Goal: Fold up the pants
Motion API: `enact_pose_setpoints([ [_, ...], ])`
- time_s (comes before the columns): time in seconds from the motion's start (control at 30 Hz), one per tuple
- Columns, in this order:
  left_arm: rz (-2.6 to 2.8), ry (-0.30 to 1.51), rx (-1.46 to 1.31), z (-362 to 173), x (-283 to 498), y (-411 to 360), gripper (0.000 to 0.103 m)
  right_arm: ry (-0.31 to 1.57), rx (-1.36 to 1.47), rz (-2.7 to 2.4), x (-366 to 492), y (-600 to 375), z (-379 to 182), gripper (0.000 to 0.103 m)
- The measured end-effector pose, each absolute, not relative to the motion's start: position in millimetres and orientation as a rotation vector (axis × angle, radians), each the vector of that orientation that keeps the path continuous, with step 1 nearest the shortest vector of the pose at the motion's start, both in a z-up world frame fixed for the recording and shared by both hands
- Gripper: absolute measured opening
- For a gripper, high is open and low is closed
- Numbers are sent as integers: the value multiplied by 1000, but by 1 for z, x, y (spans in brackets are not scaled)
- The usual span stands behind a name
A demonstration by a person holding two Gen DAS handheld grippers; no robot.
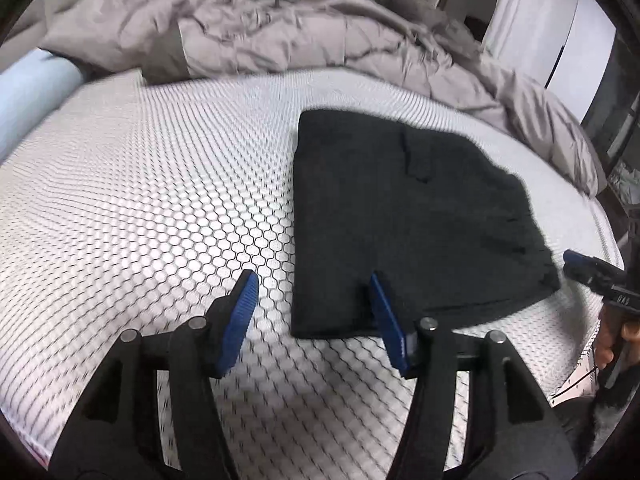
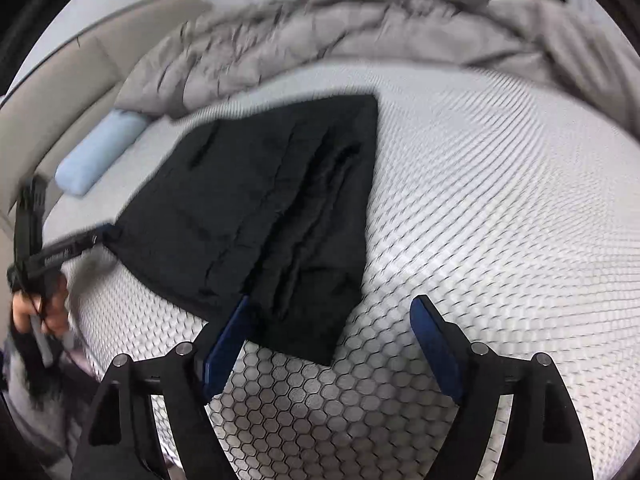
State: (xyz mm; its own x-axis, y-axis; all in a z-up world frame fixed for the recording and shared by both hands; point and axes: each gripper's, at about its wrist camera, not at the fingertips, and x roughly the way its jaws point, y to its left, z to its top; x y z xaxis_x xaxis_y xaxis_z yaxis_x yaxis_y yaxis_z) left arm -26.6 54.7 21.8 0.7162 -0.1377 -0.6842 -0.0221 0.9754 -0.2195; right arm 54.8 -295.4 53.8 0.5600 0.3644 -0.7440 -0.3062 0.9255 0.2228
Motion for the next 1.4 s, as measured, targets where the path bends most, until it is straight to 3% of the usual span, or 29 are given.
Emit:
enact_pose_setpoints([
  [0.03,-70,739,-212,27,-37,51,61,849,93,394,50,-298,60,91],
  [0.1,-72,673,-174,38,-51,39,85,781,110,392,39,-298,70,96],
  [0.17,-60,615,-132,44,-67,29,91,699,113,393,23,-295,78,103],
  [0.27,-47,547,-82,45,-87,13,102,610,89,402,-2,-286,84,103],
  [0.6,-21,480,-76,53,-91,-10,102,502,53,400,-27,-264,90,103],
  [1.4,-18,437,-77,55,-80,-4,102,514,72,414,-16,-260,88,103],
])
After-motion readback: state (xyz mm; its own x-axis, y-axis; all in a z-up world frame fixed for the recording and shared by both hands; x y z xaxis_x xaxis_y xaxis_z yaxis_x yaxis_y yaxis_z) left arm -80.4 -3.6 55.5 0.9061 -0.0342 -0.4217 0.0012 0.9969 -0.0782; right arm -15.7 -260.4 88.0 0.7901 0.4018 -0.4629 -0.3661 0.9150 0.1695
